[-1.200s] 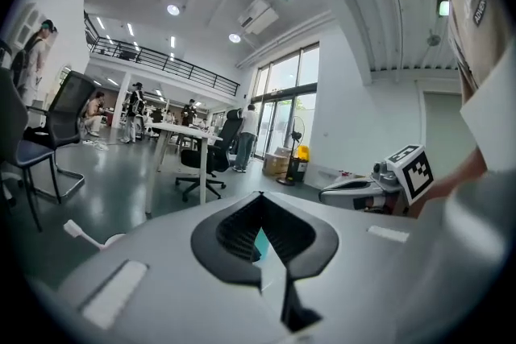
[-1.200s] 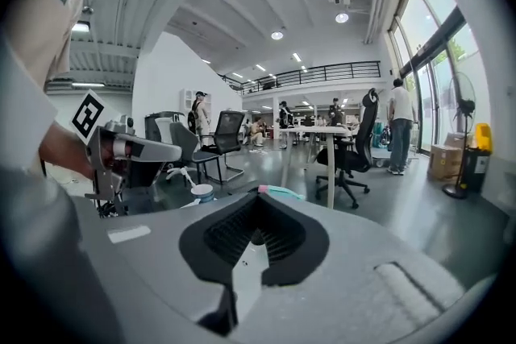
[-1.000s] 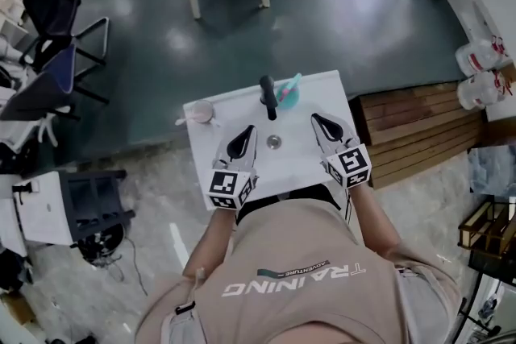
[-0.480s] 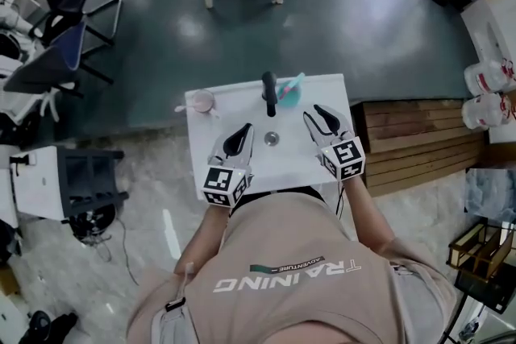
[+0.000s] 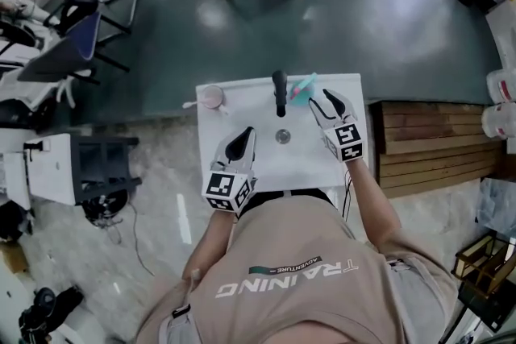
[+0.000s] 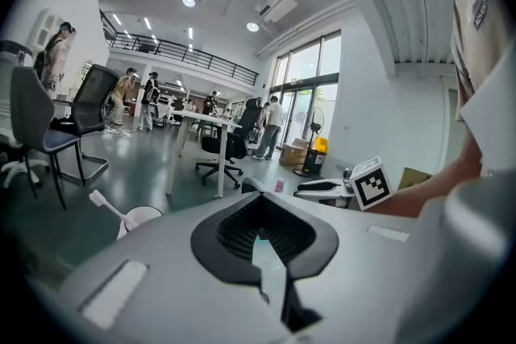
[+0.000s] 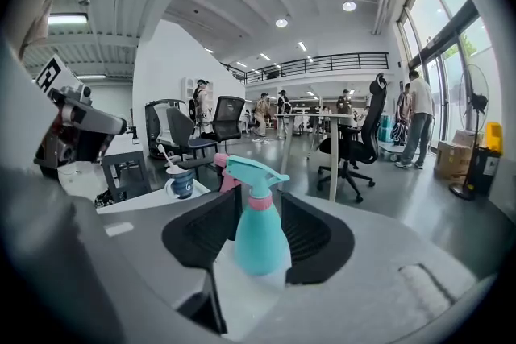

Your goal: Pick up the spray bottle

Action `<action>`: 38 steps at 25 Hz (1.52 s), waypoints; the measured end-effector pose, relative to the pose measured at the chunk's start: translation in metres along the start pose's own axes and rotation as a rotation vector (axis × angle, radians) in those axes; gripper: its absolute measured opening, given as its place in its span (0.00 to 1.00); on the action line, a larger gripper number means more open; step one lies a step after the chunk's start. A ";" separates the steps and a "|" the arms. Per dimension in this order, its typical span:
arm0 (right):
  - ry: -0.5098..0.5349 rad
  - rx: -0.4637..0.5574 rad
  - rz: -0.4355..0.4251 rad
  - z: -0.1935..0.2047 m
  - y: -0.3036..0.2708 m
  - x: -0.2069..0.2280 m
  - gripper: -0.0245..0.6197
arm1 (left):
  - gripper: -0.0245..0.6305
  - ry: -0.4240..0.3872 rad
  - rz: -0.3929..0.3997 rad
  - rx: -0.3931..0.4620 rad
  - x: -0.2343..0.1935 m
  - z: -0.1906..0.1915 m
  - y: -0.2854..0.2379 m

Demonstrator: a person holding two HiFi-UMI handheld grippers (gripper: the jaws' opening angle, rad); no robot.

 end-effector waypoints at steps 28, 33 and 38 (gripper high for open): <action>0.051 0.048 -0.010 0.008 -0.064 0.000 0.28 | 0.06 0.023 -0.062 -0.063 -0.020 0.001 -0.013; 0.038 0.072 -0.001 0.006 -0.064 -0.003 0.26 | 0.06 0.024 -0.059 -0.061 -0.025 0.002 -0.013; 0.033 0.054 -0.006 0.003 -0.066 -0.003 0.25 | 0.06 0.020 -0.053 -0.058 -0.025 0.003 -0.012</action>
Point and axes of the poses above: the fingertips, and each gripper's own axes: y backward along the fingers, x to its right, z out of its underside, the point moved 10 cm from there along y, backward along the fingers
